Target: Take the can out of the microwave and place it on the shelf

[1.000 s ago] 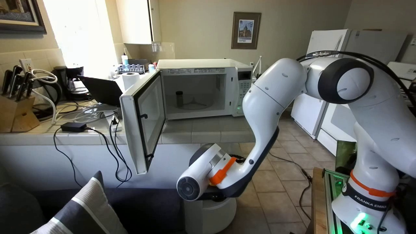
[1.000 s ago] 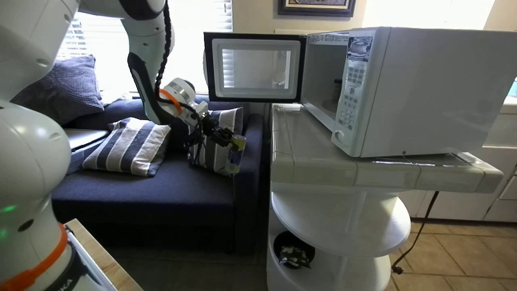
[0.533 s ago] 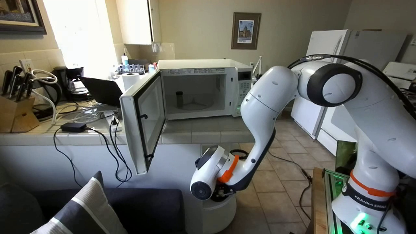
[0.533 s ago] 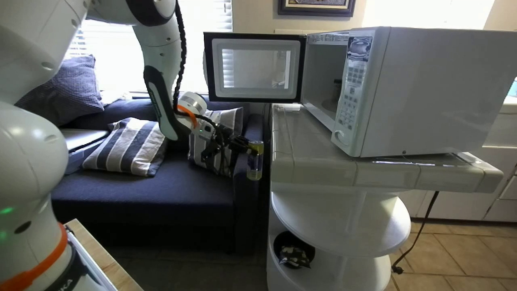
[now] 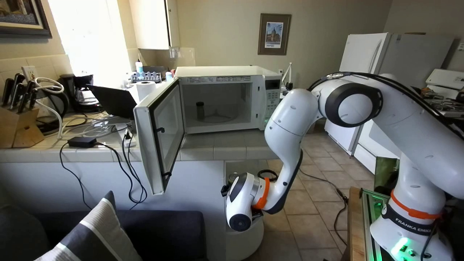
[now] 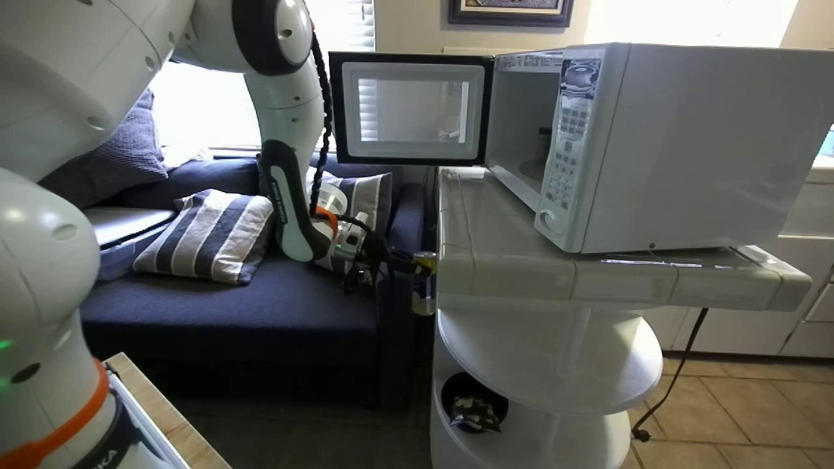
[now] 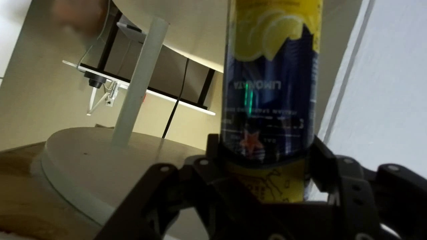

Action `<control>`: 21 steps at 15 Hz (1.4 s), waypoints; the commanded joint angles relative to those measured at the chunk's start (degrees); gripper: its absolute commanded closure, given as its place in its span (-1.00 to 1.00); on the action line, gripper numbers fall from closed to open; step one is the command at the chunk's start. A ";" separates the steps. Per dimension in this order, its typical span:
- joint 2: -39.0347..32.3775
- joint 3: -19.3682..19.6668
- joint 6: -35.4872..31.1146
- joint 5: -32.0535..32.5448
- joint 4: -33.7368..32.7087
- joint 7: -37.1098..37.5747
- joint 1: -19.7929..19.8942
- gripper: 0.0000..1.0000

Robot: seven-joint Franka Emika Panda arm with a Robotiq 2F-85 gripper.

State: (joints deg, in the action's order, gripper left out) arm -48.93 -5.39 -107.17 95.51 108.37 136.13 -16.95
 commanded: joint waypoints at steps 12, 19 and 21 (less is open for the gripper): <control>-1.32 -2.24 -0.68 4.74 1.30 3.31 3.09 0.23; -1.79 -0.94 2.35 14.56 6.55 18.67 4.83 0.23; -1.72 -1.15 3.98 16.27 7.55 22.41 5.87 0.23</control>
State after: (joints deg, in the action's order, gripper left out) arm -50.92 -6.26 -106.37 108.05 113.91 152.52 -12.19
